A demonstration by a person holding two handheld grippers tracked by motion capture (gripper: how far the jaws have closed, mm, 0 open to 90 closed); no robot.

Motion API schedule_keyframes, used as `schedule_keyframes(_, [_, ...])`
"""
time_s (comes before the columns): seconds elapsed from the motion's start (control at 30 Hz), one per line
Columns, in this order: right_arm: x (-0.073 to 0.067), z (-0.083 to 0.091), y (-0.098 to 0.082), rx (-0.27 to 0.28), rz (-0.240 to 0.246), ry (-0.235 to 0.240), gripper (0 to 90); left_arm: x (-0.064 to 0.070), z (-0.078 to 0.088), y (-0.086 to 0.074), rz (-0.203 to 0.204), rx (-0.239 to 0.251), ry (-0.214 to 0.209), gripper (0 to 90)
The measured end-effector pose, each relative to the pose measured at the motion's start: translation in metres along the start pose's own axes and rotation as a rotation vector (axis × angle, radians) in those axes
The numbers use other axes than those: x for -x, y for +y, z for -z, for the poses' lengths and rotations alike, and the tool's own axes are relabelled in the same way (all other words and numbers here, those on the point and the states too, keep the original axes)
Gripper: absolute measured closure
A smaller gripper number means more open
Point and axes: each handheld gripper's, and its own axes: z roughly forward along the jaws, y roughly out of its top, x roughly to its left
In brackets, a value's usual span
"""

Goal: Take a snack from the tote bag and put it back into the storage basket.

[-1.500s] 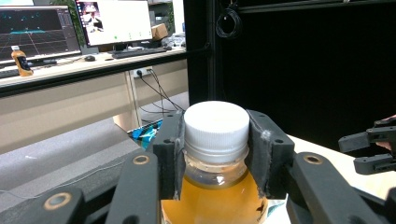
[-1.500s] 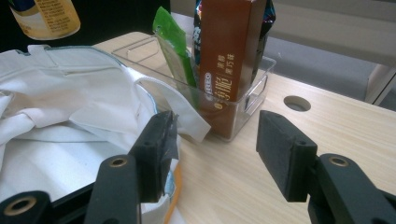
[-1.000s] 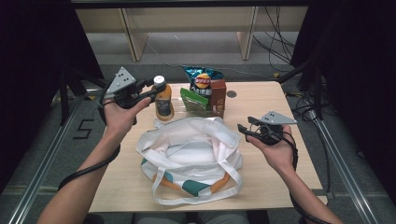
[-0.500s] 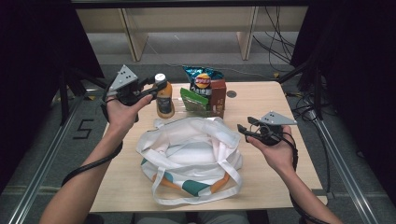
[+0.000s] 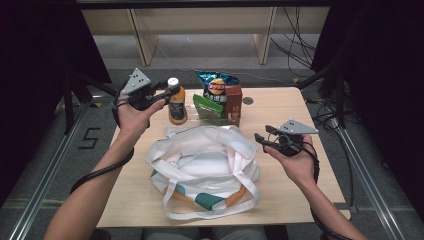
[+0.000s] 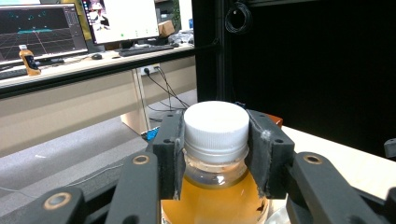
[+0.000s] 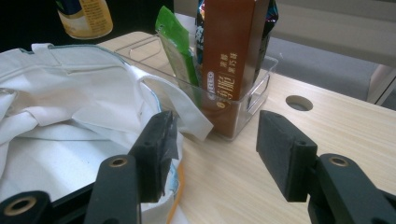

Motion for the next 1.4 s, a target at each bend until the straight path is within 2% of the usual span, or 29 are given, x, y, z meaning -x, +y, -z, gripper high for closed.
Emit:
schedule_keyframes(0.03, [0.0, -0.001, 0.0, 0.013, -0.002, -0.005, 46.9, -0.001, -0.001, 0.0, -0.002, -0.001, 0.0, 58.8])
schedule_keyframes(0.13, [0.0, -0.001, 0.0, 0.012, 0.0, -0.003, 46.8, -0.002, -0.004, -0.001, -0.005, 0.0, 0.001, 58.8])
schedule_keyframes(0.17, [0.0, 0.0, 0.0, -0.007, 0.003, 0.004, 46.9, -0.002, -0.005, -0.001, -0.002, 0.001, 0.0, 58.8])
schedule_keyframes(0.3, [0.001, 0.001, 0.001, -0.004, 0.002, 0.0, 46.8, -0.005, -0.01, -0.001, 0.0, -0.004, -0.002, 58.8])
schedule_keyframes(0.37, [0.001, 0.0, 0.001, 0.015, -0.003, -0.01, 46.8, -0.006, -0.013, -0.001, -0.001, -0.008, -0.001, 58.7])
schedule_keyframes(0.4, [0.002, 0.0, 0.001, 0.009, 0.01, -0.003, 46.8, -0.006, -0.014, 0.0, -0.004, -0.008, -0.003, 58.8])
schedule_keyframes(0.43, [0.002, 0.001, 0.001, 0.005, -0.002, 0.0, 46.8, -0.007, -0.016, -0.001, -0.003, -0.011, -0.002, 58.7])
schedule_keyframes(0.47, [0.003, 0.0, 0.001, 0.025, 0.014, -0.012, 46.8, -0.008, -0.017, -0.001, -0.004, -0.012, -0.002, 58.8])
schedule_keyframes(0.63, [0.003, 0.0, 0.0, 0.019, 0.011, -0.008, 46.8, -0.012, -0.021, -0.002, -0.003, -0.012, 0.007, 58.7])
schedule_keyframes(0.67, [0.001, 0.0, 0.0, 0.02, -0.003, -0.003, 46.8, -0.012, -0.022, -0.002, -0.002, -0.013, 0.006, 58.7])
schedule_keyframes(0.7, [0.002, 0.0, 0.0, 0.007, 0.003, 0.01, 46.8, -0.013, -0.023, -0.002, -0.003, -0.016, 0.008, 58.8])
schedule_keyframes(0.73, [0.0, 0.002, 0.0, -0.012, -0.018, 0.009, 46.8, -0.013, -0.024, -0.002, -0.002, -0.017, 0.009, 58.7])
schedule_keyframes(0.77, [0.001, 0.002, 0.001, -0.005, -0.004, -0.001, 46.8, -0.013, -0.025, -0.002, 0.0, -0.016, 0.009, 58.8])
schedule_keyframes(0.83, [0.001, 0.0, 0.0, 0.013, -0.004, -0.01, 46.8, -0.014, -0.027, -0.002, -0.003, -0.016, 0.006, 58.7])
schedule_keyframes(0.93, [0.001, 0.0, 0.0, 0.008, -0.003, -0.005, 46.8, -0.015, -0.029, -0.002, -0.001, -0.018, 0.006, 58.7])
schedule_keyframes(1.0, [0.0, 0.0, 0.0, 0.002, -0.024, 0.013, 46.8, -0.016, -0.031, -0.003, 0.002, -0.017, 0.005, 58.7])
schedule_keyframes(1.07, [0.0, 0.002, 0.001, -0.017, -0.019, 0.006, 46.8, -0.017, -0.032, -0.003, 0.008, -0.017, 0.006, 58.7])
schedule_keyframes(1.17, [0.0, 0.002, 0.001, -0.017, -0.019, 0.007, 46.8, -0.018, -0.034, -0.003, 0.007, -0.016, 0.008, 58.8])
schedule_keyframes(1.2, [0.0, 0.0, 0.0, 0.012, -0.009, -0.007, 46.8, -0.018, -0.035, -0.003, 0.004, -0.016, 0.007, 58.7])
schedule_keyframes(1.23, [0.002, 0.0, 0.001, 0.017, 0.014, -0.008, 46.8, -0.018, -0.035, -0.003, 0.004, -0.017, 0.006, 58.7])
schedule_keyframes(1.3, [0.002, 0.0, 0.001, 0.011, 0.015, 0.005, 46.8, -0.018, -0.037, -0.003, 0.003, -0.02, 0.002, 58.7])
schedule_keyframes(1.37, [0.0, 0.0, 0.001, 0.016, -0.007, -0.004, 46.8, -0.018, -0.038, -0.004, 0.007, -0.019, 0.001, 58.7])
schedule_keyframes(1.4, [-0.001, 0.001, 0.001, -0.007, -0.016, 0.008, 46.8, -0.018, -0.039, -0.004, 0.008, -0.02, 0.002, 58.7])
